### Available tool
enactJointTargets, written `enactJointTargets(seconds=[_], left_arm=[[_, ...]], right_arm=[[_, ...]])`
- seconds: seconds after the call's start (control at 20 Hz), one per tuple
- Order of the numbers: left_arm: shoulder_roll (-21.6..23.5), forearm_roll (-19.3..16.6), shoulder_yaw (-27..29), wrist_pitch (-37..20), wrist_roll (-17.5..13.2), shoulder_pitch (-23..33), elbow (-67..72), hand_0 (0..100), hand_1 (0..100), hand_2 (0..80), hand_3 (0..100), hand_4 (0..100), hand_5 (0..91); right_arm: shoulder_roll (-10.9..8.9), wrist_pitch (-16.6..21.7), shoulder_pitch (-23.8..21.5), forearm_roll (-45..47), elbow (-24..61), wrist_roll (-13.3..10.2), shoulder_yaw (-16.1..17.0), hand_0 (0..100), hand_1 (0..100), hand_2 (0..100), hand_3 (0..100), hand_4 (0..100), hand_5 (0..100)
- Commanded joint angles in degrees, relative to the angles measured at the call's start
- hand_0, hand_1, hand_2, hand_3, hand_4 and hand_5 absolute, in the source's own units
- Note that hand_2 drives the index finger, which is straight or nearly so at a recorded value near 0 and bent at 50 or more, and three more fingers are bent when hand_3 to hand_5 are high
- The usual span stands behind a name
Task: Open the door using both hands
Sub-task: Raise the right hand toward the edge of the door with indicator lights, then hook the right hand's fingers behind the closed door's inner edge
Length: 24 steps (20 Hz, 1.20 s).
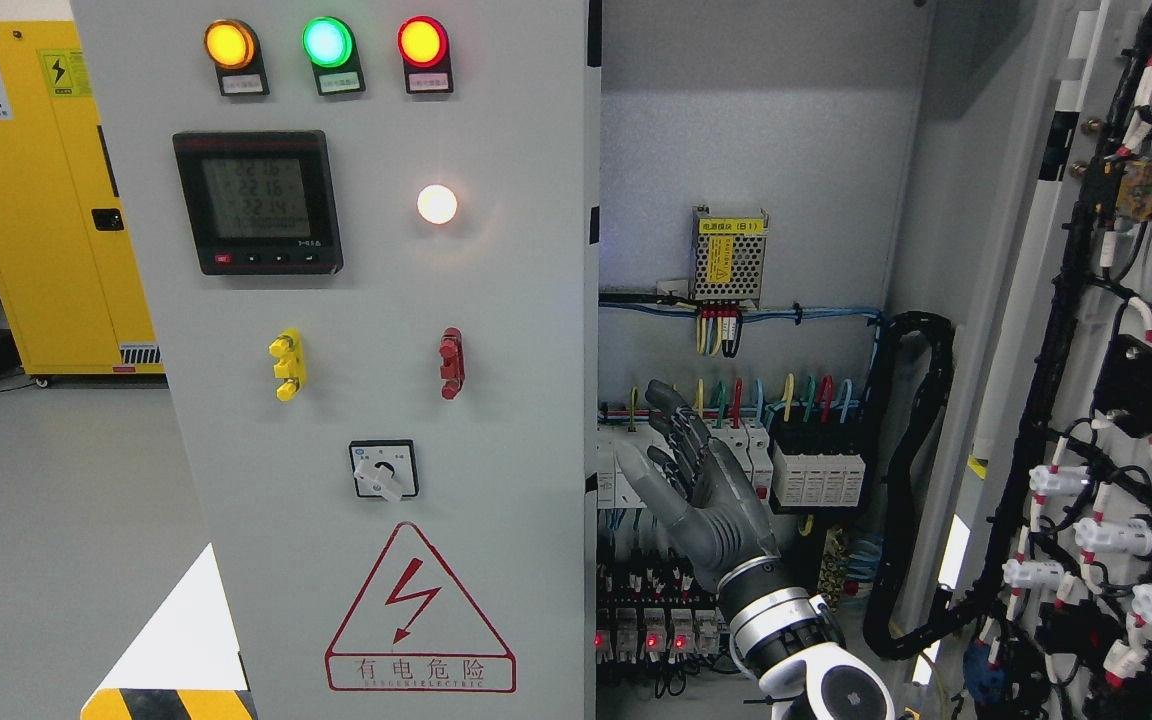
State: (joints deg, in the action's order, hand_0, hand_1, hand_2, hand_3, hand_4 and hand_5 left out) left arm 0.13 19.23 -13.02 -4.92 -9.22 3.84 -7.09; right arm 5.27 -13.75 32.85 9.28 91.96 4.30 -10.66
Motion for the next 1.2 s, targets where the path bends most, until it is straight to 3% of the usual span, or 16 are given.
enactJointTargets(seconds=[0.0,0.4,0.55,1.0,1.05,1.15], left_arm=[[-0.22,0.02,0.02,0.0,0.0,-0.15,-0.38,12,56,0.0,0,0,0.0],[-0.48,-0.07,-0.07,-0.09,0.0,-0.32,-0.38,12,56,0.0,0,0,0.0],[-0.48,-0.07,-0.07,-0.09,0.0,-0.33,-0.38,12,56,0.0,0,0,0.0],[-0.4,-0.07,0.02,-0.09,0.0,-0.24,-0.03,12,56,0.0,0,0,0.0],[-0.4,-0.07,0.02,-0.09,0.0,-0.24,-0.03,12,56,0.0,0,0,0.0],[-0.4,-0.07,0.02,-0.09,0.0,-0.24,-0.03,12,56,0.0,0,0,0.0]], right_arm=[[0.0,0.04,1.16,0.56,-2.4,0.53,1.17,0,50,4,0,0,0],[0.0,0.04,2.39,3.82,-2.57,0.62,0.91,0,50,4,0,0,0],[0.0,0.04,2.83,3.82,-2.75,3.07,0.99,0,50,4,0,0,0],[0.26,0.22,4.15,5.22,-5.91,3.7,1.43,0,50,4,0,0,0],[0.27,0.39,4.24,5.22,-5.91,4.31,1.61,0,50,4,0,0,0],[0.27,0.57,4.32,5.13,-6.09,8.07,1.7,0,50,4,0,0,0]])
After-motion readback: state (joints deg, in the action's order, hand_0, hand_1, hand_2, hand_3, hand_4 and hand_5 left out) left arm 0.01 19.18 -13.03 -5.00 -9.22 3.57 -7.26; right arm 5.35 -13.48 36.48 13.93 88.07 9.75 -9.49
